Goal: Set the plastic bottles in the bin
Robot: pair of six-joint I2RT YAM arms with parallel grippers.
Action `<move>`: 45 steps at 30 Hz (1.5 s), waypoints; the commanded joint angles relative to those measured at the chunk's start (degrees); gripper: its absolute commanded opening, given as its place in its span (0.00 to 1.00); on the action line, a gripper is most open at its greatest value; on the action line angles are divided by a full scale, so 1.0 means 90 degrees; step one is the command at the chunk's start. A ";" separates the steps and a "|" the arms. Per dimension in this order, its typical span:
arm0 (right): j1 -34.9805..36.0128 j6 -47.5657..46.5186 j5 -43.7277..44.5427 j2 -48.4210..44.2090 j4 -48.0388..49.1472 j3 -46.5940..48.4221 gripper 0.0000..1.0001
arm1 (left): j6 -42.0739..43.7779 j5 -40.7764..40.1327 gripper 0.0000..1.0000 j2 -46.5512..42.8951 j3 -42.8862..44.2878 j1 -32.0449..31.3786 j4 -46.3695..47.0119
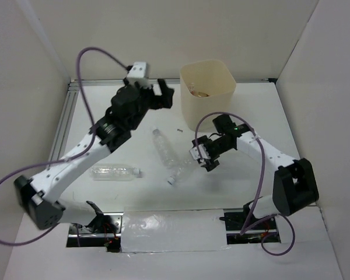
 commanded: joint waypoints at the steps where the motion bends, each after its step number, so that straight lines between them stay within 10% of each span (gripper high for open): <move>1: 0.0640 -0.0656 0.1016 0.0465 0.0678 -0.0229 0.87 | -0.0884 -0.0548 1.00 -0.0997 -0.1774 0.0153 -0.1054; 12: 0.1773 0.0037 0.2666 0.2495 0.2233 0.0004 0.84 | -0.2896 -0.0509 1.00 -0.3331 -0.4635 0.0290 -0.2374; 17: 0.1657 -0.0080 0.2512 0.2400 0.0851 0.0346 0.34 | -0.3071 -0.0314 1.00 -0.2708 -0.4431 0.0349 -0.2238; 22: 0.0819 -0.1436 0.1214 0.0686 -0.1015 0.0278 0.18 | -0.3365 0.0106 1.00 -0.1838 -0.4060 0.0670 -0.2014; 28: 0.0182 0.0582 -0.0815 -0.0627 -0.1042 0.1945 0.18 | -0.3366 0.0887 1.00 -0.0666 -0.3222 0.1451 -0.1739; 35: -0.0092 0.5922 -0.0764 -0.0629 0.3643 0.2983 0.22 | -0.2985 0.1444 1.00 0.0448 -0.2488 0.1589 -0.1408; 45: -0.1106 0.6853 0.0070 0.1876 0.4147 0.4534 0.46 | -0.2232 0.1347 1.00 0.1434 -0.2234 0.1286 -0.1367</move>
